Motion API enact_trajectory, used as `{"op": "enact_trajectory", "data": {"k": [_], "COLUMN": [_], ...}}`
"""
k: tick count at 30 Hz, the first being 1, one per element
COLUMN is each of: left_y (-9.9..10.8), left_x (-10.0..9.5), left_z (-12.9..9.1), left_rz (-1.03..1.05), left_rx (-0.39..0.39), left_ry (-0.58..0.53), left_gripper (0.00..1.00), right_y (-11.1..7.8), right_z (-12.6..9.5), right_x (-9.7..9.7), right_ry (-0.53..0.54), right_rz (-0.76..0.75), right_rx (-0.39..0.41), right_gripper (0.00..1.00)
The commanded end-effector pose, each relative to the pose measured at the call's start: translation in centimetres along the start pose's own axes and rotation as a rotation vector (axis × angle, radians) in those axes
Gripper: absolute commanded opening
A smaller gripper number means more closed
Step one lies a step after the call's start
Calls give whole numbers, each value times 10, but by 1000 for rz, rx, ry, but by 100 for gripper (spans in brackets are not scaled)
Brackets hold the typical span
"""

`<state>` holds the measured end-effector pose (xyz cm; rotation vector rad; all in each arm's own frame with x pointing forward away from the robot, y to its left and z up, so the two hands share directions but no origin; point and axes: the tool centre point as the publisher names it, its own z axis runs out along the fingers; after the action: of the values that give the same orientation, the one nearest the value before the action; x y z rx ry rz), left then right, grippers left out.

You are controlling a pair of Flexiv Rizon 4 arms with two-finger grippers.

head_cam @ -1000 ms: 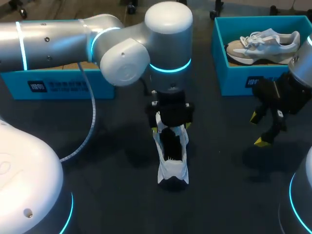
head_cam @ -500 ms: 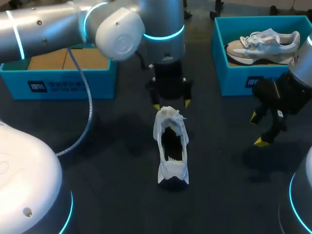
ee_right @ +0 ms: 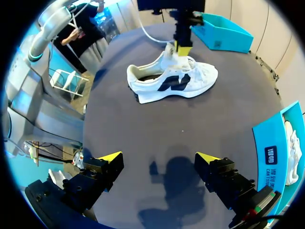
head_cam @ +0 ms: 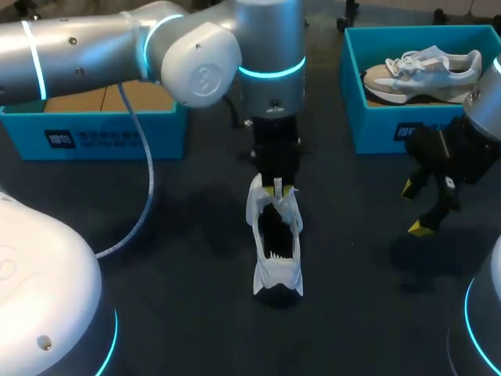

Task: Take the shoe out of the shoebox, open the shoe tongue, remove and reinsert the insole, then place the shoe into the shoebox

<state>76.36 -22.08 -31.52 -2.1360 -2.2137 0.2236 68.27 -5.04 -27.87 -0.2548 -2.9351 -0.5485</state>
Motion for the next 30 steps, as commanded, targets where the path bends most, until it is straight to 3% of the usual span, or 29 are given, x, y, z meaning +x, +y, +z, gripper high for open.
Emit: {"op": "enact_trajectory", "data": {"k": [1,6,10,15,24,30], "left_y": [-14,-24,-16,-5,-7,-27], "left_x": [8,13,13,8,6,11], "left_z": [18,19,-4,-15,17,33], "left_rz": [4,16,1,-12,-8,18], "left_rx": [29,20,-10,-38,9,44], "left_ry": [-4,6,-32,-44,0,14], "left_gripper": [15,22,27,27,27,25], "right_y": [0,0,0,0,0,0], "right_z": [0,0,0,0,0,0], "right_x": [0,0,0,0,0,0], "right_ry": [-1,-1,-1,-1,-1,-1], "right_rz": [0,0,0,0,0,0], "right_rx": [1,1,1,1,1,1], "right_gripper": [100,100,100,100,100,100]}}
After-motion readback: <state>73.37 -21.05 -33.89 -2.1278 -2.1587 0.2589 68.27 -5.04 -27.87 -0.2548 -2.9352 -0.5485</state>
